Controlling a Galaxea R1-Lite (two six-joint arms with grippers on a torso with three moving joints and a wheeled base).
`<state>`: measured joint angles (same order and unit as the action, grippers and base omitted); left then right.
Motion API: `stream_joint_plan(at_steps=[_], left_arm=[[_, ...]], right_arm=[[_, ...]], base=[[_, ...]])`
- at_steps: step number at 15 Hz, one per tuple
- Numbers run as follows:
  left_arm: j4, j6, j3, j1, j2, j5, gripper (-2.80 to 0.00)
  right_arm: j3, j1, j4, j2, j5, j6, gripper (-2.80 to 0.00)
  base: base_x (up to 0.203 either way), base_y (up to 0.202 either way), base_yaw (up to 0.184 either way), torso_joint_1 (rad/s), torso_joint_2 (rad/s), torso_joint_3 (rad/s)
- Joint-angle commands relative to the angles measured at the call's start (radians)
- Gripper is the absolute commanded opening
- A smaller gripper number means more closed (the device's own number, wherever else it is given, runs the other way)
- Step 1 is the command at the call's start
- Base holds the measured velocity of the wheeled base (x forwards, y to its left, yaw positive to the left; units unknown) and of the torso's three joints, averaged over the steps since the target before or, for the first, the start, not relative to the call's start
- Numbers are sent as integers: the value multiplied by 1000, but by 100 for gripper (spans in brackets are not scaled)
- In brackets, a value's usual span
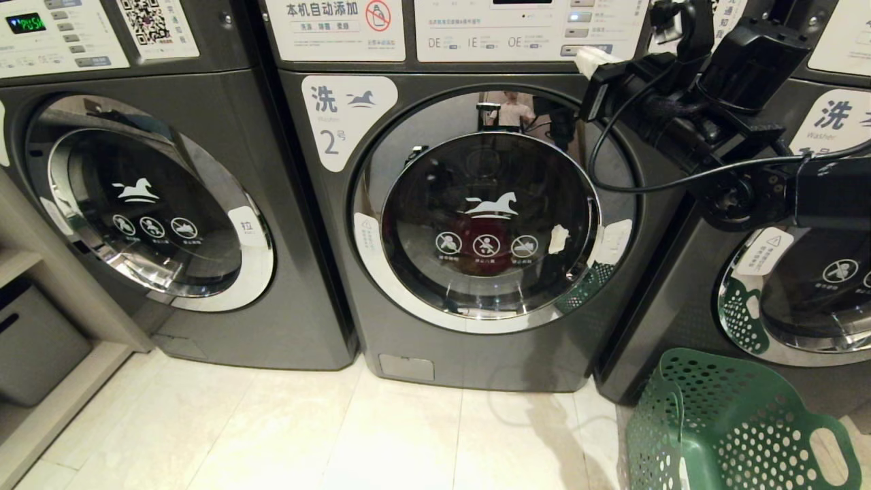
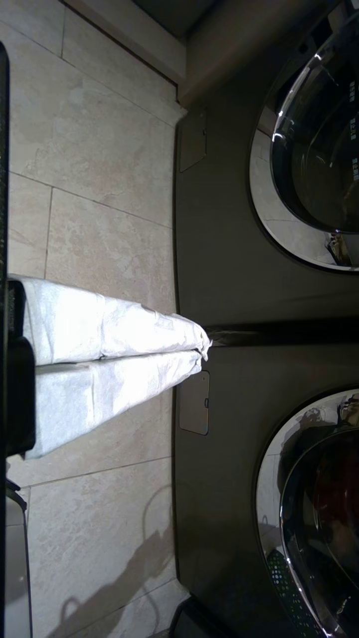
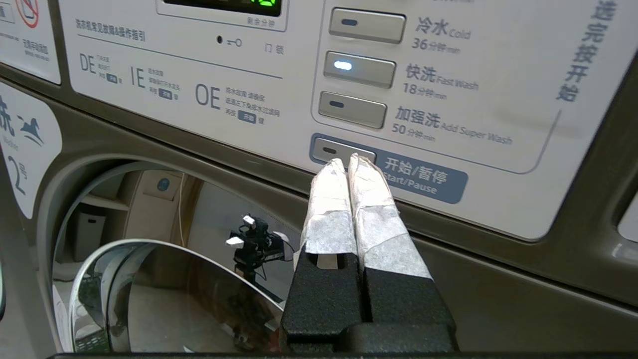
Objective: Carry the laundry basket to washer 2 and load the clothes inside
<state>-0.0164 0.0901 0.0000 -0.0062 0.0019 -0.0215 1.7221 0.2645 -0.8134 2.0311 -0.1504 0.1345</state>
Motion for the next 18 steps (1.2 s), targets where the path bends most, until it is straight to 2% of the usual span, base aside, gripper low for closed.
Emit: stream_joint_plan(at_steps=[1, 18], left_arm=[[0, 0, 6, 0, 0, 0, -280], [0, 0, 5, 0, 0, 2, -280]], right_arm=[[2, -1, -6, -2, -1, 1, -280], [108, -1, -1, 67, 3, -3, -280]], base=[[0, 0, 0, 0, 0, 0], [0, 0, 0, 0, 0, 0]])
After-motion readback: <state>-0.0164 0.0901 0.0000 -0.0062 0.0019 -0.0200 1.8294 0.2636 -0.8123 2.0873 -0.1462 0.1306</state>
